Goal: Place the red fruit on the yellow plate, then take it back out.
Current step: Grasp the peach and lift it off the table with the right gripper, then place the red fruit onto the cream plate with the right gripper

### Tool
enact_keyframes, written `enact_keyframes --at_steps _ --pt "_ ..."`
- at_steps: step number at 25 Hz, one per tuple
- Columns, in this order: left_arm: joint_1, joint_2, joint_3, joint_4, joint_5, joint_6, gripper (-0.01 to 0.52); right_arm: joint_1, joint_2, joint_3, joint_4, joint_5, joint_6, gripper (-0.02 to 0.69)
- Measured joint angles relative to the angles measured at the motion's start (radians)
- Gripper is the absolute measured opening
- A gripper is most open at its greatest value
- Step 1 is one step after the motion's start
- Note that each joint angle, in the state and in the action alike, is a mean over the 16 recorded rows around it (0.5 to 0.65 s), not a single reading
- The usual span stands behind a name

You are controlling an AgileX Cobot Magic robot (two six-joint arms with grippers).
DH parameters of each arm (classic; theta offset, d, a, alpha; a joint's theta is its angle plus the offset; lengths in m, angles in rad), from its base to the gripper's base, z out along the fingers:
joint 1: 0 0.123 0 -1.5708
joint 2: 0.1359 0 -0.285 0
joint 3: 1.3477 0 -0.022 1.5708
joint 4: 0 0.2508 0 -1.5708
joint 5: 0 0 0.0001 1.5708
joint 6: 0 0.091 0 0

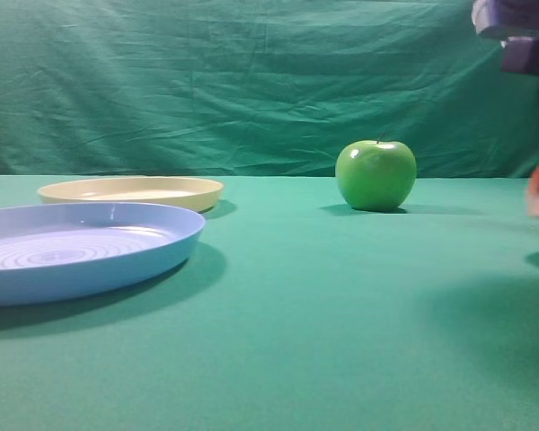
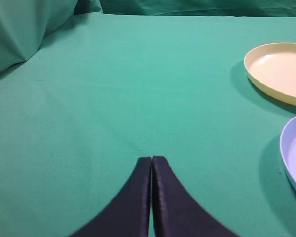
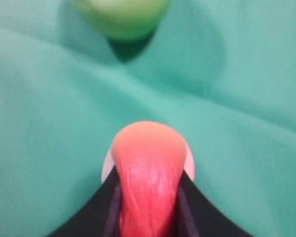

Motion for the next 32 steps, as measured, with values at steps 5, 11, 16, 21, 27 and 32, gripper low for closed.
enact_keyframes --at_steps 5,11,16,21,27,32 --pt "0.0 0.0 0.0 0.0 0.0 0.0 0.0 0.087 0.087 -0.226 0.008 0.024 -0.017 0.177" --pt "0.0 0.0 0.0 0.0 0.0 0.0 0.0 0.216 0.272 -0.506 0.01 0.047 -0.039 0.177" --pt "0.0 0.0 0.0 0.0 0.0 0.0 0.0 0.312 0.455 -0.706 0.013 0.05 -0.067 0.177" --pt "0.0 0.0 0.0 0.0 0.0 0.0 0.0 0.376 0.614 -0.831 0.015 0.022 -0.098 0.177" --pt "0.0 0.0 0.0 0.0 0.0 0.0 0.0 0.409 0.735 -0.887 0.018 -0.034 -0.131 0.215" --pt "0.0 0.0 0.0 0.0 0.0 0.0 0.0 0.412 0.78 -0.893 0.018 -0.074 -0.143 0.343"
